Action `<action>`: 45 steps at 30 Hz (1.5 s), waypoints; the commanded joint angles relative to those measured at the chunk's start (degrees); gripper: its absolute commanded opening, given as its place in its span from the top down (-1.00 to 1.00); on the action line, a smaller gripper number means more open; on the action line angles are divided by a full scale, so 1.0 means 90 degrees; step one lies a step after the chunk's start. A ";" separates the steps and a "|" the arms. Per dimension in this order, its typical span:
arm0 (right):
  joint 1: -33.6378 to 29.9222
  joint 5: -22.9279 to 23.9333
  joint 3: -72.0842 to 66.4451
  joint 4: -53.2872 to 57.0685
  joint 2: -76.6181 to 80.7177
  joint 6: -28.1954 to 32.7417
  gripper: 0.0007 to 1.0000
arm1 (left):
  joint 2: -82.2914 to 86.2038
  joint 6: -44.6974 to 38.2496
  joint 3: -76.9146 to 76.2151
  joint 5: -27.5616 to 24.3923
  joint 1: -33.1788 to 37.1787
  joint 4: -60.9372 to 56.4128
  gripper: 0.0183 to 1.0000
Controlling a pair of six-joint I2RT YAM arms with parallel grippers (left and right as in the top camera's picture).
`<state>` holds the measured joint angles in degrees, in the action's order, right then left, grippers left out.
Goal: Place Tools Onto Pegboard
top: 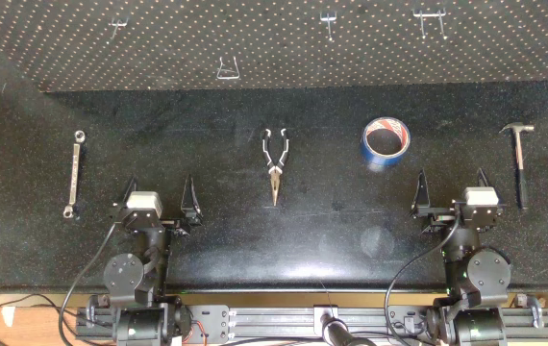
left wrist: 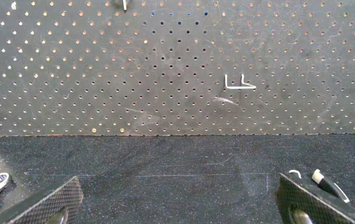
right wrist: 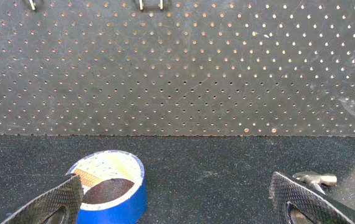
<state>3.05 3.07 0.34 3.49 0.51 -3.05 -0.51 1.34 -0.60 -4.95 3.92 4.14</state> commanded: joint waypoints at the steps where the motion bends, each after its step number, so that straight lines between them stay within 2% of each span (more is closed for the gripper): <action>1: -0.0039 0.0085 -0.0010 0.0039 -0.0039 0.0090 -0.96 | 0.0034 0.0034 0.0032 -0.0216 -0.0027 -0.0015 -0.99; 5: -0.0039 0.0085 -0.0010 0.0039 -0.0039 0.0090 -0.96 | 0.0032 0.0024 0.0032 -0.0325 -0.0027 -0.0017 -0.99; 9: -0.0039 0.0085 -0.0010 0.0039 -0.0036 0.0090 -0.96 | 0.0029 -0.0882 -0.0279 -0.0313 -0.0022 0.0233 -0.99; 11: -0.0039 0.0087 -0.0010 0.0039 -0.0039 0.0090 -0.96 | 0.0024 -0.0969 -0.1066 -0.0313 -0.0022 0.1290 -0.99; 12: -0.0039 0.0085 -0.0010 0.0039 -0.0039 0.0090 -0.96 | 0.0017 -0.1440 -0.1605 -0.0311 -0.0022 0.1999 -0.99; 14: -0.0039 0.0085 -0.0010 0.0039 -0.0039 0.0090 -0.96 | -0.0070 -0.1615 -0.2844 0.0253 -0.0022 0.3155 -0.99; 16: -0.0039 0.0085 -0.0010 0.0039 -0.0039 0.0090 -0.96 | -0.0352 -0.1617 -0.3772 0.0342 -0.0022 0.3966 -0.99; 18: -0.0039 0.0085 -0.0010 0.0039 -0.0039 0.0090 -0.96 | -0.1005 -0.1642 -0.4889 0.0423 -0.0022 0.5030 -0.98; 21: -0.0039 0.0085 -0.0010 0.0039 -0.0039 0.0090 -0.96 | -0.2533 -0.1710 -0.6756 0.0959 -0.0022 0.6547 -0.99; 23: -0.0039 0.0085 -0.0010 0.0039 -0.0039 0.0090 -0.96 | -0.3485 -0.1712 -0.8276 0.0867 -0.0019 0.7720 -0.98; 26: -0.0039 0.0085 -0.0010 0.0039 -0.0039 0.0090 -0.96 | -0.3796 -0.2106 -0.9561 0.1311 -0.0024 0.8286 -0.99; 28: -0.0039 0.0085 -0.0010 0.0039 -0.0036 0.0090 -0.96 | -0.3946 -0.2769 -1.0003 0.1620 -0.0029 0.8930 -0.99; 30: -0.0039 0.0085 -0.0010 0.0039 -0.0039 0.0090 -0.96 | -0.4206 -0.2861 -1.0227 0.2030 -0.0027 0.9554 -0.99; 33: -0.0039 0.0085 -0.0010 0.0039 -0.0039 0.0090 -0.96 | -0.4685 -0.2140 -1.0448 0.2023 -0.0027 1.0353 -0.99; 39: -0.0039 0.0085 -0.0010 0.0039 -0.0039 0.0090 -0.96 | -0.5627 -0.1362 -1.0411 0.2018 -0.0015 1.0205 -0.99; 41: -0.0039 0.0085 -0.0010 0.0039 -0.0039 0.0090 -0.96 | -0.6200 -0.1394 -1.0411 0.1979 0.0114 0.9969 -0.99; 43: -0.0039 0.0085 -0.0010 0.0039 -0.0039 0.0090 -0.96 | -0.6902 -0.1909 -1.0411 0.1569 0.0828 0.9496 -0.99; 45: -0.0039 0.0085 -0.0010 0.0039 -0.0039 0.0090 -0.96 | -0.7597 -0.2601 -1.0414 0.0508 0.2234 0.9177 -0.99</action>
<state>3.05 3.09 0.38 3.49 0.47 -3.05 -62.98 -15.05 -93.82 9.80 12.58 88.73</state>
